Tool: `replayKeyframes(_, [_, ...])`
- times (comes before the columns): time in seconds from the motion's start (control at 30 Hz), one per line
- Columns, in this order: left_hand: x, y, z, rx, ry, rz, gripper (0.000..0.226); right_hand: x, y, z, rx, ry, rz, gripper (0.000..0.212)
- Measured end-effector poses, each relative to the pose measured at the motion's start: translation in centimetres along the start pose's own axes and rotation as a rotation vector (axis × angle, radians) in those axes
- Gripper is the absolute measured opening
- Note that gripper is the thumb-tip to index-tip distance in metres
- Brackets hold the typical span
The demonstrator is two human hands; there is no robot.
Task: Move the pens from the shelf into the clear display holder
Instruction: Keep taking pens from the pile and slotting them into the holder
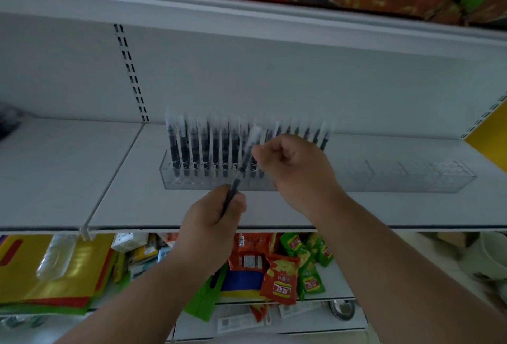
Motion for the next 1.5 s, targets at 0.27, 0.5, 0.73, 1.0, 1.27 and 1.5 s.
replayKeyframes(0.27, [-1.4,1.5,-1.8,-0.059,0.477,-0.416,0.029,-0.9,-4.3,-1.1,-0.219,0.064,-0.192,0.022])
replayKeyframes(0.5, [0.7,1.9,-3.2,-0.104,0.579,-0.769,0.053,-0.8,-4.7,-3.1,-0.275,-0.217,0.149,0.016])
replayKeyframes(0.73, [0.4,1.8,-3.4,-0.156,0.622,-0.740,0.047,-2.8,-0.9,-3.7,-0.041,-0.262,0.418,0.016])
replayKeyframes(1.0, [0.5,1.8,-3.4,-0.185,0.634,-0.735,0.046,-3.4,-0.9,-1.9,-0.102,-0.190,0.411,0.020])
replayKeyframes(1.27, [0.4,1.7,-2.7,-0.178,0.613,-0.737,0.051,-2.0,-5.5,2.5,-0.136,-0.361,0.477,0.033])
replayKeyframes(1.5, [-0.7,-1.3,0.2,-0.261,0.649,-0.841,0.040,2.4,-5.3,3.6,-0.149,-0.440,0.528,0.040])
Point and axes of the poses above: each hand's wrist, its own z-axis away from the middle knuckle, its own y-axis out of the palm, x = y × z, the point moved 3 cm from there along -z, towards the middle knuckle, and after that the axes turned 9 degrees about -x, right-handed, at the moved point
